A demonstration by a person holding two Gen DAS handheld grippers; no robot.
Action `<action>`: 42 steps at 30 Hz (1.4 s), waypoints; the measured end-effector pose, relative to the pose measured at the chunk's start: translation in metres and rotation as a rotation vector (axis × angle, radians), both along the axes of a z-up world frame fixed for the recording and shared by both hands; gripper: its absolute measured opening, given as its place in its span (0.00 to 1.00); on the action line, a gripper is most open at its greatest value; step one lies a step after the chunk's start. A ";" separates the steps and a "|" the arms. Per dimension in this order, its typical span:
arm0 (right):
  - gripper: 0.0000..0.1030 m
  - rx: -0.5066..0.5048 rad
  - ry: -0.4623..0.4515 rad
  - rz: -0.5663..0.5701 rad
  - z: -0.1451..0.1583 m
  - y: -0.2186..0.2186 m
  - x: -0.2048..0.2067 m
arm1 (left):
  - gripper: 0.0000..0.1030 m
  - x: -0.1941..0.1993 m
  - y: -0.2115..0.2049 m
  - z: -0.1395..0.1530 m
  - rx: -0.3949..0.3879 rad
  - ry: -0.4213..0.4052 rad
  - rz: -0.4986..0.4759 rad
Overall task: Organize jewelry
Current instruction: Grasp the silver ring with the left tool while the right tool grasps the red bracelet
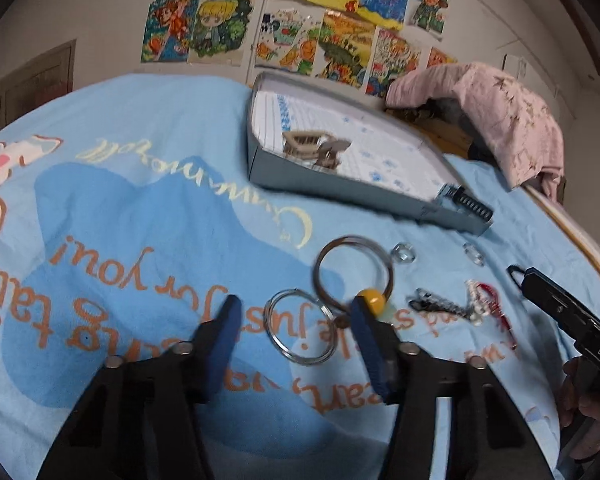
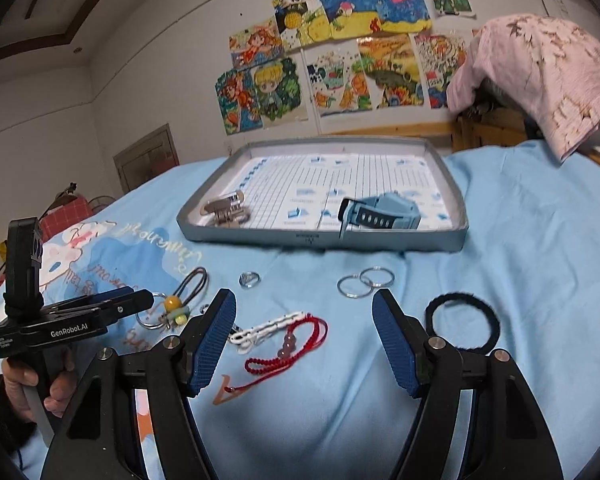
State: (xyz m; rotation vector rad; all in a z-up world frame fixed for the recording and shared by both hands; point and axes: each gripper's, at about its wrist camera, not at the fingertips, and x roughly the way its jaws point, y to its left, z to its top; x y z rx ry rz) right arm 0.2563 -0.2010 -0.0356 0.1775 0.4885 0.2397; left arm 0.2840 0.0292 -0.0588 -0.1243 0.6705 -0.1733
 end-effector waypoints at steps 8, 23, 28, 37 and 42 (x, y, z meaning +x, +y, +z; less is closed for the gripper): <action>0.64 -0.010 0.059 0.013 -0.013 0.006 0.008 | 0.24 0.002 -0.002 -0.010 0.044 0.053 0.024; 0.41 -0.069 0.153 0.027 -0.027 0.020 0.018 | 0.04 -0.007 -0.013 -0.012 0.053 0.019 -0.057; 0.22 -0.060 0.187 -0.002 -0.031 0.016 0.019 | 0.04 -0.019 -0.023 -0.006 0.065 -0.014 -0.116; 0.07 -0.037 0.089 -0.036 -0.017 0.011 0.001 | 0.04 -0.032 -0.034 0.016 0.084 -0.065 -0.144; 0.07 -0.030 -0.019 -0.052 0.005 0.003 -0.017 | 0.03 -0.039 -0.041 0.032 0.081 -0.065 -0.157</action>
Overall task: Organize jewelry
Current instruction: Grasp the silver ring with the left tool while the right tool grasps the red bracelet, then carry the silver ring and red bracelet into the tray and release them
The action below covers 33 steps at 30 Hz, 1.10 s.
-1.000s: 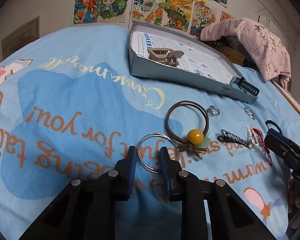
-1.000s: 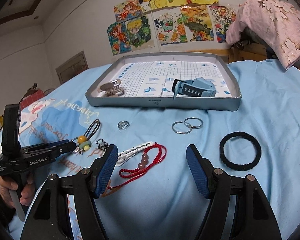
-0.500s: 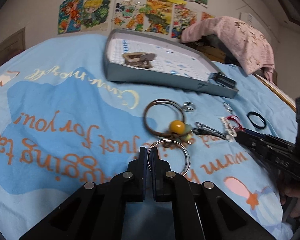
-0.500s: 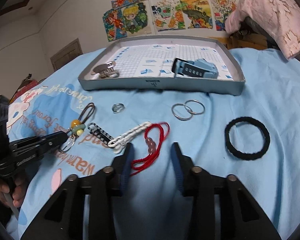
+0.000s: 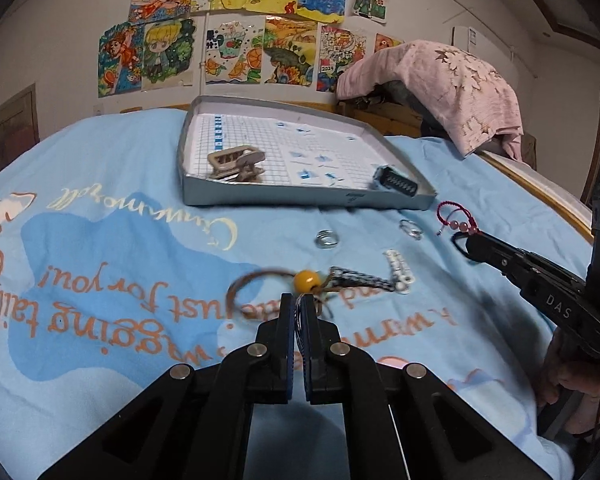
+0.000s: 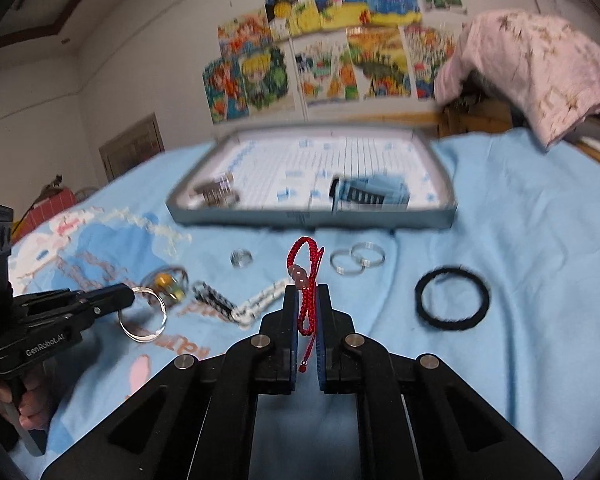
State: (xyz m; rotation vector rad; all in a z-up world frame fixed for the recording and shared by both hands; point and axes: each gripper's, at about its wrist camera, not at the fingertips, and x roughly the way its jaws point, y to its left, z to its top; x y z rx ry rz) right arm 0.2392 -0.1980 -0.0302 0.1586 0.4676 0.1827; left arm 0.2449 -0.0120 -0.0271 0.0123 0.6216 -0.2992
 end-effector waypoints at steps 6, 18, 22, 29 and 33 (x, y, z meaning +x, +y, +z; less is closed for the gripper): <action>0.07 0.029 -0.042 -0.003 0.012 -0.009 -0.005 | 0.03 -0.006 -0.012 0.016 0.021 -0.007 -0.014; 0.07 0.091 -0.054 -0.004 0.011 -0.020 -0.010 | 0.03 -0.021 -0.016 0.041 0.001 0.017 -0.047; 0.07 0.104 -0.057 0.000 0.013 -0.021 -0.011 | 0.03 -0.020 -0.018 0.055 -0.035 0.011 -0.058; 0.07 0.105 -0.067 0.007 0.017 -0.022 -0.006 | 0.03 -0.007 -0.024 0.064 -0.044 -0.018 -0.033; 0.07 0.079 -0.122 0.013 0.035 -0.027 0.015 | 0.03 0.024 -0.034 0.075 -0.069 -0.073 0.012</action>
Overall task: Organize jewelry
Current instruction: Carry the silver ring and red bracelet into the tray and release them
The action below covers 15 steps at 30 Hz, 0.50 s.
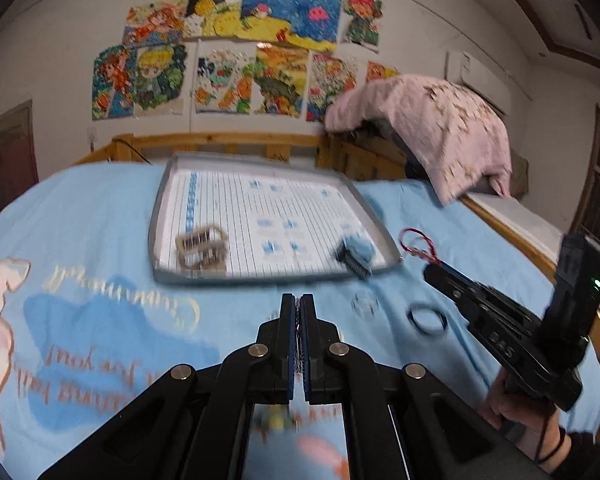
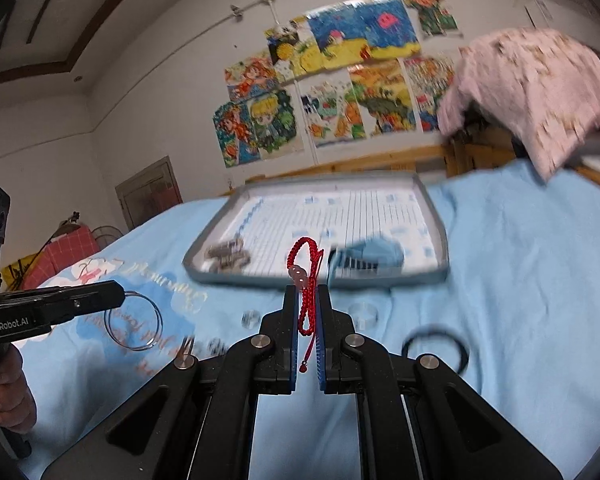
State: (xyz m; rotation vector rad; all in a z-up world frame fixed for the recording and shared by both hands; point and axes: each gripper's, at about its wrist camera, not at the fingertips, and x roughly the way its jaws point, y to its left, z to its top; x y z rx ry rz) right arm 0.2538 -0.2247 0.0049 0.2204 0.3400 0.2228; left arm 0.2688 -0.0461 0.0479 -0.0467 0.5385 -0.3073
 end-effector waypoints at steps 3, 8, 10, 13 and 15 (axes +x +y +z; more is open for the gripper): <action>0.07 0.003 -0.022 -0.021 0.009 -0.011 0.022 | 0.03 0.028 -0.006 0.005 -0.040 -0.024 0.026; 0.07 0.044 0.058 -0.065 0.004 -0.037 0.078 | 0.03 0.091 -0.021 -0.002 -0.117 -0.005 0.025; 0.07 0.065 0.102 -0.071 -0.002 -0.047 0.098 | 0.03 0.110 -0.028 -0.010 -0.108 0.005 0.026; 0.07 0.083 0.147 -0.071 -0.012 -0.062 0.125 | 0.03 0.138 -0.037 -0.029 -0.104 0.038 0.033; 0.07 0.087 0.156 -0.076 -0.016 -0.067 0.131 | 0.03 0.147 -0.039 -0.042 -0.103 0.057 0.045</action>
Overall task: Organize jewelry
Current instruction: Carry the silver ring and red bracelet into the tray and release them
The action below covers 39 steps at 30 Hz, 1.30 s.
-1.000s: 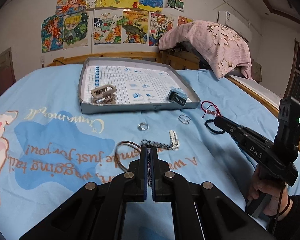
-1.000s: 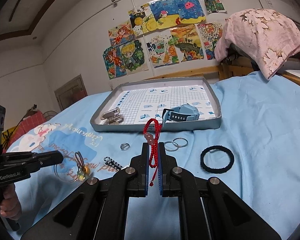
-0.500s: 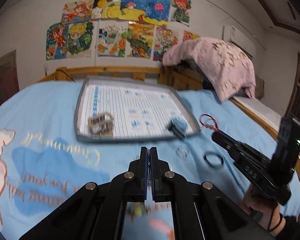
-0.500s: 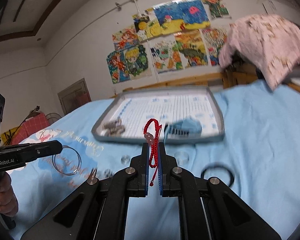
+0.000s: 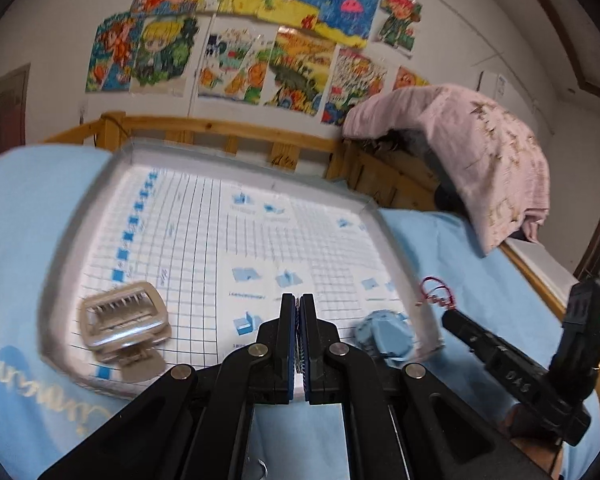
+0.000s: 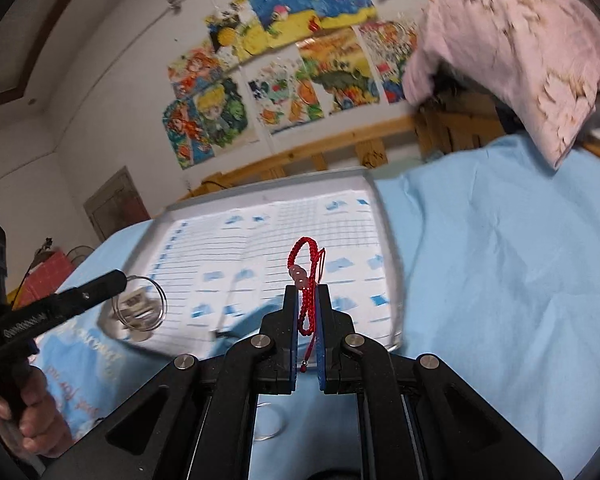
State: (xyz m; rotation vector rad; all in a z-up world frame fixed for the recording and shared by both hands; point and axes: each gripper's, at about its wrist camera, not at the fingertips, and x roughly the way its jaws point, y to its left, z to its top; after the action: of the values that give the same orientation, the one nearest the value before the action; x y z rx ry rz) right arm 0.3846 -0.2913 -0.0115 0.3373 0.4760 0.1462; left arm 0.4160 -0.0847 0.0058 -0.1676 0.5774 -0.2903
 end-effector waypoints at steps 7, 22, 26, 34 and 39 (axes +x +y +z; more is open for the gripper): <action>0.07 0.028 0.056 0.007 -0.036 -0.003 0.026 | 0.03 0.013 0.006 -0.035 0.005 0.081 0.068; 0.21 0.020 0.091 -0.025 -0.046 -0.002 0.031 | 0.35 0.010 0.018 -0.029 -0.037 0.101 0.115; 0.44 -0.006 0.042 -0.032 -0.034 0.003 0.022 | 0.68 -0.002 0.020 -0.016 -0.017 0.039 0.138; 0.84 -0.053 -0.119 -0.093 0.000 -0.004 -0.016 | 1.00 -0.044 0.035 0.027 -0.068 -0.072 0.187; 0.95 -0.108 -0.258 -0.097 0.031 0.000 -0.057 | 1.00 -0.085 0.047 0.052 -0.073 -0.152 0.238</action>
State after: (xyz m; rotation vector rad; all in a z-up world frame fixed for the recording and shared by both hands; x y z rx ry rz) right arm 0.3280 -0.2914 0.0194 0.2312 0.2107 0.0682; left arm 0.3306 -0.0381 0.0574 -0.2796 0.3916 -0.0923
